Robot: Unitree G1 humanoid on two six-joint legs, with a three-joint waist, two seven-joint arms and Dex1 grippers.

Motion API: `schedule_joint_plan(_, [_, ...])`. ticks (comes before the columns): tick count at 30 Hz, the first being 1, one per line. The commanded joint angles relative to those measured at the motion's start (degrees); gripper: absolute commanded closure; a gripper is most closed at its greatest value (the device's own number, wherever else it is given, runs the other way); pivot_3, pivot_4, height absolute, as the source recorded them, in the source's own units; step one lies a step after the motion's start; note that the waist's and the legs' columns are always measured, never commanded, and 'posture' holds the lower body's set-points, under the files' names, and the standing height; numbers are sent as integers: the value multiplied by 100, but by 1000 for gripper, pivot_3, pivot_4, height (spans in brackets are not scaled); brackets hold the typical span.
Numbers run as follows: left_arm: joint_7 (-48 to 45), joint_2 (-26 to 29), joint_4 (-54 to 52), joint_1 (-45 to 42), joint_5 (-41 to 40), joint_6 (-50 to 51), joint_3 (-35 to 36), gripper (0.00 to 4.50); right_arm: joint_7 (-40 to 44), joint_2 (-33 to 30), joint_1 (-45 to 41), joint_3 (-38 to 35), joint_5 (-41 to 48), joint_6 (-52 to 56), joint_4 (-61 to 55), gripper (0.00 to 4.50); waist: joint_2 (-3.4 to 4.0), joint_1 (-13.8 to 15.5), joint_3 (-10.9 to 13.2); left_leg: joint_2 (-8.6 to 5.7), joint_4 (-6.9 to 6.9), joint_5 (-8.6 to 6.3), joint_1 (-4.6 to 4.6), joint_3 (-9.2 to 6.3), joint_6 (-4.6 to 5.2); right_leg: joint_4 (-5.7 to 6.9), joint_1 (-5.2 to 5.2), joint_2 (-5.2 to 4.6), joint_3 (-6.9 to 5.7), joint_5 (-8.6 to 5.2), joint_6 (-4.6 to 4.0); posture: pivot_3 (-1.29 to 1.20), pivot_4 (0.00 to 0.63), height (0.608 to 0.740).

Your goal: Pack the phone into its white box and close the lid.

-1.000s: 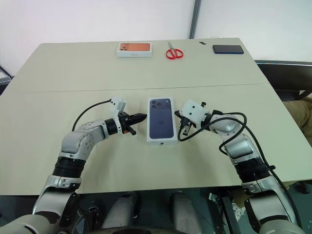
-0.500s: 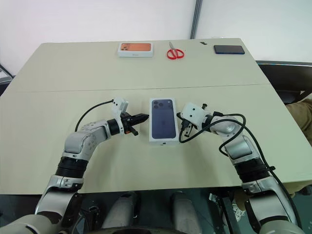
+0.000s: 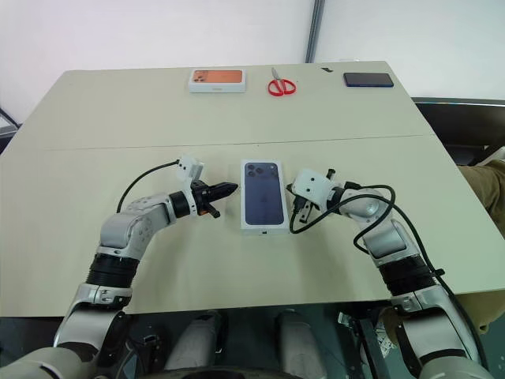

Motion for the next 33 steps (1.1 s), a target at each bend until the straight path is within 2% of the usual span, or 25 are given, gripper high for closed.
schedule_joint_plan(1, [-18, 88, 43, -255, -76, -203, 234, 4500, -217, 35, -369, -359, 93, -33, 136, 4436, 0, 7, 0, 0, 1, 0, 0, 0, 0, 0, 0, 0, 0, 0, 0, 0, 150, 740])
schedule_joint_plan(7, [18, -143, 481, -674, -61, -450, 238, 4500, -113, 441, -656, -571, 626, 303, -33, 4436, 0, 19, 0, 0, 2, 0, -1, 0, -1, 0, 1, 0, 0, 0, 0, 0, 150, 740])
schedule_joint_plan(15, [-94, -648, 701, -809, 59, -659, -116, 4500, 412, 326, -110, 193, 196, 15, -416, 4436, 0, -1, 0, -7, 3, 0, -1, 0, 0, 2, 2, -6, -2, 1, 2, 0, 150, 740])
schedule_joint_plan(19, [-478, -317, 523, -466, 336, -531, -637, 4500, 804, 107, 233, 414, 164, -43, -749, 4436, 3, -39, -3, -5, 2, 0, 9, 1, 0, 10, 5, -1, 2, 1, 2, 0, 150, 740])
schedule_joint_plan(24, [-809, 117, 240, -138, 285, -202, -789, 4500, 1111, -82, 417, 341, 362, 75, -1026, 4436, 1, -19, -6, -3, 3, 0, 16, -1, 0, 11, 15, 1, 2, 0, 1, 0, 150, 740])
schedule_joint_plan(28, [-776, 209, 153, -64, 125, -81, -581, 4500, 1266, -123, 447, 285, 466, 20, -1127, 4436, 2, -4, -7, -3, 1, -1, 32, -2, 0, 8, 32, -1, 2, -1, 1, 0, 150, 740])
schedule_joint_plan(32, [-634, 170, 75, -100, -55, -93, -277, 4500, 1159, 142, 194, 21, 825, 607, -942, 4436, 2, -6, -7, -3, 2, -1, 34, -2, 0, 7, 37, -2, 1, -1, 1, 0, 150, 740])
schedule_joint_plan(33, [-607, 178, 43, -117, -76, -201, -185, 4247, 1141, 234, 107, -128, 1056, 810, -924, 4212, 2, -15, -6, -3, 2, -1, 34, -3, 0, 7, 36, -2, 1, -1, 1, 0, 150, 740])
